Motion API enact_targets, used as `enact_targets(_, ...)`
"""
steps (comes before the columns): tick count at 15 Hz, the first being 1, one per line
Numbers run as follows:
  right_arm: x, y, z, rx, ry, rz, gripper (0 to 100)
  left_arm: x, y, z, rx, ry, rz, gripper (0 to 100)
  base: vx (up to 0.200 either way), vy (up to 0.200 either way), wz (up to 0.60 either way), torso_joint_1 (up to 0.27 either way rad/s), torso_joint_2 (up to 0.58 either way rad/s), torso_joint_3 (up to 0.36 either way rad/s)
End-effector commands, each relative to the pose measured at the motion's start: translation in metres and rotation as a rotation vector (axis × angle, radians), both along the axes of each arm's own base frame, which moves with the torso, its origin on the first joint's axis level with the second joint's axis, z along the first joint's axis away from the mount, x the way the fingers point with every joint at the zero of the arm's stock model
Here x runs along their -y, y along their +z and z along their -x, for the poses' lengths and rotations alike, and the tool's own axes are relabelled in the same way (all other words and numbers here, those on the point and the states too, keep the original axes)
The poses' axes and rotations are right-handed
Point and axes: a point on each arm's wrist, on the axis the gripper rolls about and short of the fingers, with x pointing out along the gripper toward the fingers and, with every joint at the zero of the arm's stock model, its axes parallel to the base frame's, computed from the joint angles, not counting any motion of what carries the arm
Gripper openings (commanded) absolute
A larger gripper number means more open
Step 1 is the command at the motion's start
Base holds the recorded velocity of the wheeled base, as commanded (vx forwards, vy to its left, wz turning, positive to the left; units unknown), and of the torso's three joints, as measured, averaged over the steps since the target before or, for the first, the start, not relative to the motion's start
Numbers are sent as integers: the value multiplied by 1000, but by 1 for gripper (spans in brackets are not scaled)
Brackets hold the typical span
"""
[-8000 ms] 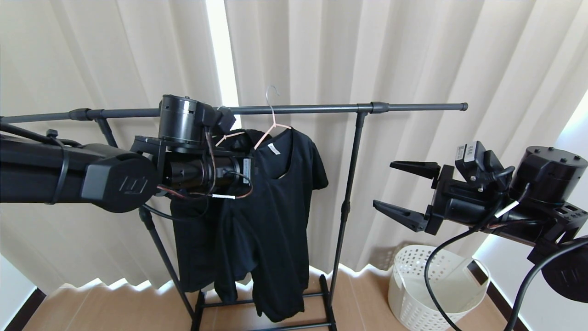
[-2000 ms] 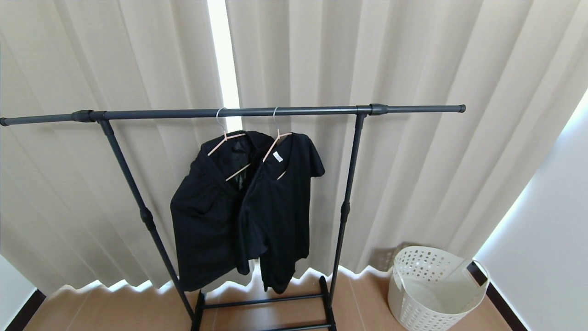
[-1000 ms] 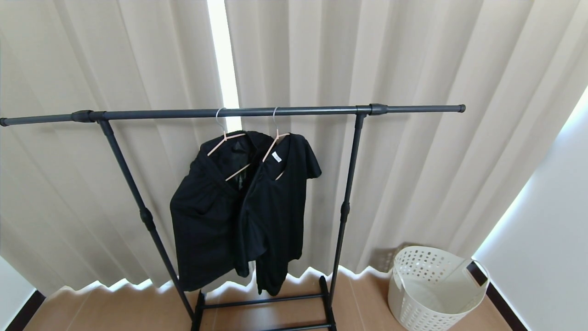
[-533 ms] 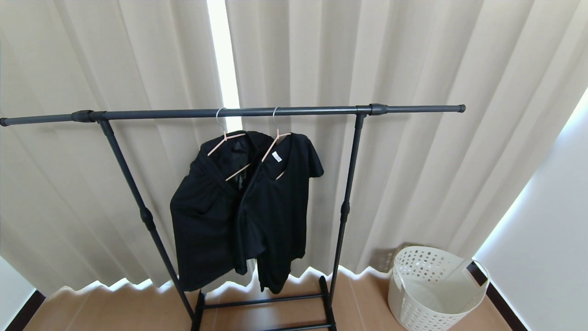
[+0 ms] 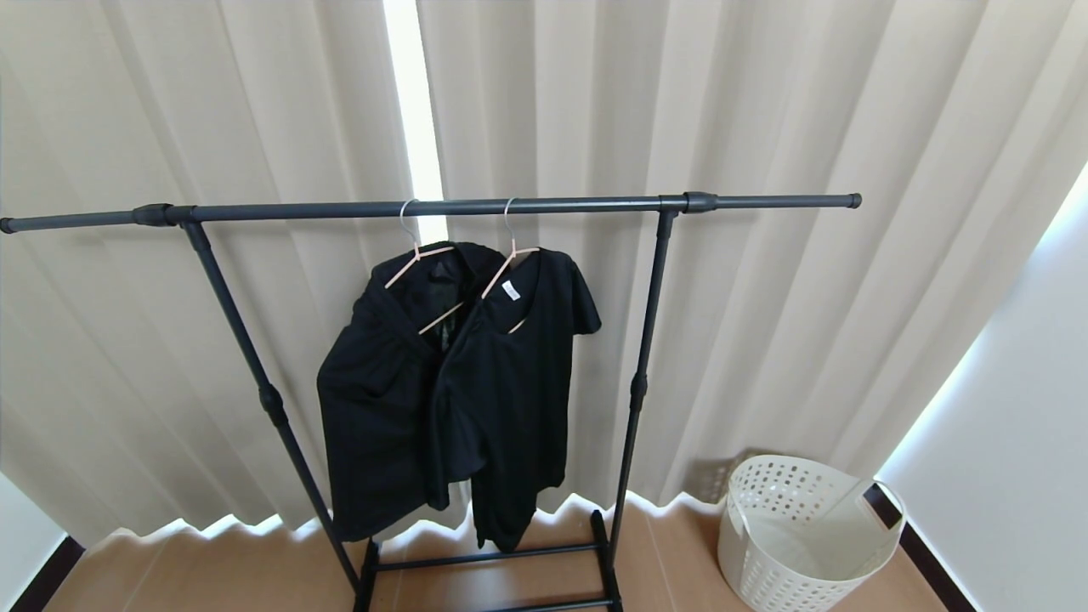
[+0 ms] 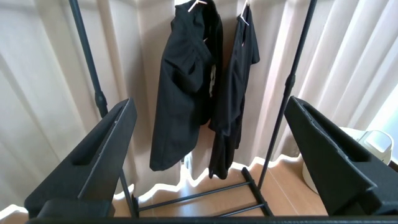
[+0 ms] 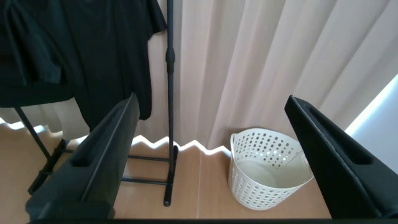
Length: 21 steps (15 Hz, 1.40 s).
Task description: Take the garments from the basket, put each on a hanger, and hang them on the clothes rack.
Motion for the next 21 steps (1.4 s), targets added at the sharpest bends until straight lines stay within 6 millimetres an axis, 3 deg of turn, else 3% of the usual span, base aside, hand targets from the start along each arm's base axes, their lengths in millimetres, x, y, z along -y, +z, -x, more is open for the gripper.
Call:
enact_targets(1,0,0,0,-3,-1,-1,100,0,0,0,1,0,0,100,0,0,0,0,0,0)
enact_targets(21,0,0,0,-3,-2,-3,100,0,0,0,1,0,0,100,0,0,0,0,0,0)
